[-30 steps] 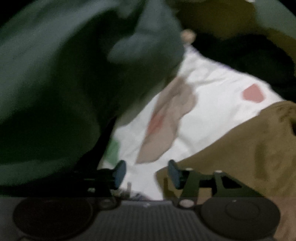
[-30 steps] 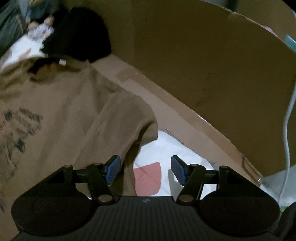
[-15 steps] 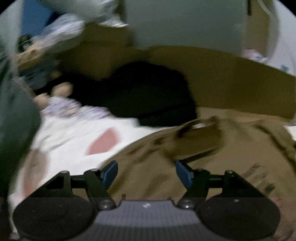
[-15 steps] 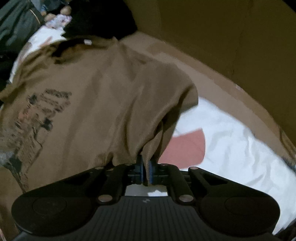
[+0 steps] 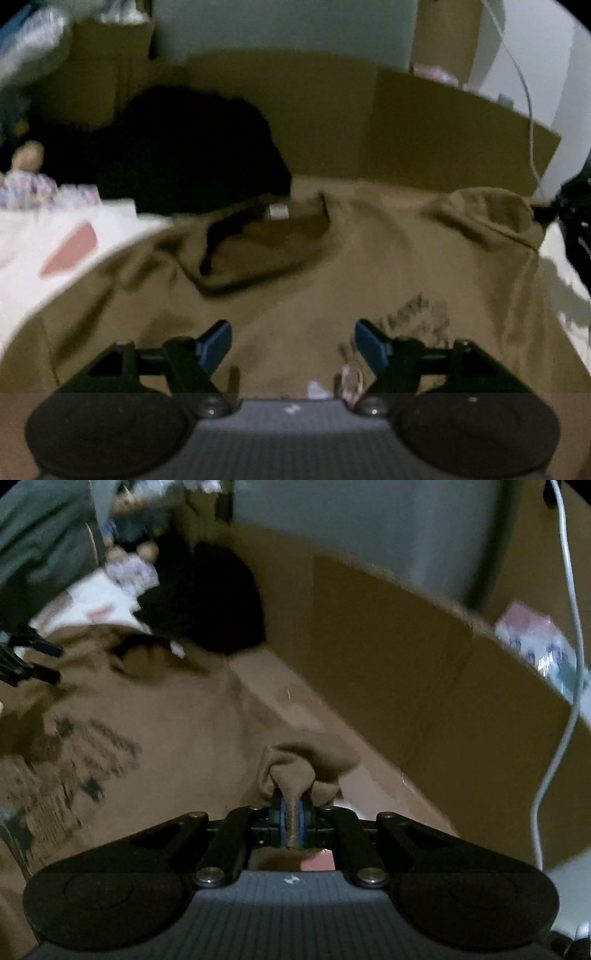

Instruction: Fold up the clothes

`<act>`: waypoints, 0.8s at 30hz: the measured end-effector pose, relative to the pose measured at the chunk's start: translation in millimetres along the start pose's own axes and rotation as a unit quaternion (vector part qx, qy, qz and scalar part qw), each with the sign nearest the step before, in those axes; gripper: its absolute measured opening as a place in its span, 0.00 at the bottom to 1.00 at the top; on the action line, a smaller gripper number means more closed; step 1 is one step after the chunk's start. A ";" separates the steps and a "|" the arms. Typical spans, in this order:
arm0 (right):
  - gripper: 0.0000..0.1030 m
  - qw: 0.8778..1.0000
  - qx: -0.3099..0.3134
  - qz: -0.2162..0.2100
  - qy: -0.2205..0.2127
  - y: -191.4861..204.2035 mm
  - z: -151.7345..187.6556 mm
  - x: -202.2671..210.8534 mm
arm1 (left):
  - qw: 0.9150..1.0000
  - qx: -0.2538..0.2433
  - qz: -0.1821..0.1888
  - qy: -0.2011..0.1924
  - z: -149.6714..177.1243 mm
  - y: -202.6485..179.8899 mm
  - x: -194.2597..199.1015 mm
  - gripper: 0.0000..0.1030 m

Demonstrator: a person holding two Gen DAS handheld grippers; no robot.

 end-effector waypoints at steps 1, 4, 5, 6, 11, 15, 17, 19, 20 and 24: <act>0.17 0.999 -0.014 -0.014 0.036 -3.1 9.4 -9.0 | 1.000 0.001 0.000 0.010 5.5 0.0 -4.6 0.74; 0.31 0.993 -0.074 -0.020 0.093 -23.0 37.4 -27.9 | 0.999 -0.001 0.001 0.032 20.6 -0.2 -12.7 0.74; 0.35 0.991 -0.106 -0.016 0.081 -34.5 39.2 -26.1 | 0.999 -0.004 0.002 0.038 25.0 -0.6 -14.3 0.74; 0.39 0.988 -0.136 -0.017 0.067 -43.6 37.9 -23.6 | 0.999 -0.004 0.003 0.042 28.7 -0.8 -15.7 0.74; 0.50 0.970 -0.240 -0.034 -0.016 -78.4 13.3 -9.5 | 0.999 0.003 0.005 0.048 38.6 -0.8 -19.2 0.74; 0.50 0.975 -0.223 0.005 0.004 -76.4 14.2 -28.5 | 0.999 -0.001 0.004 0.049 40.8 -2.9 -19.6 0.74; 0.43 0.978 -0.205 0.014 0.028 -65.7 22.3 -44.1 | 0.999 0.003 0.006 0.049 41.9 -3.8 -19.4 0.74; 0.40 0.979 -0.201 0.013 0.027 -58.0 24.9 -50.1 | 0.999 0.004 0.009 0.050 43.4 -5.1 -19.2 0.74; 0.40 0.979 -0.200 0.014 0.027 -55.3 25.0 -52.0 | 0.999 0.004 0.009 0.051 43.9 -5.7 -19.7 0.74; 0.40 0.981 -0.187 0.028 0.050 -45.4 26.1 -64.8 | 0.998 0.004 0.013 0.054 48.3 -7.3 -20.5 0.74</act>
Point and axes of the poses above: each gripper's, at about its wrist camera, not at the fingertips, and x roughly against the way its jaws point, y to its left, z to its underside, the point moved 5 cm from there along -x, roughly the way its jaws point, and after that the axes turned 5 degrees about -y, right-handed, at the moved point
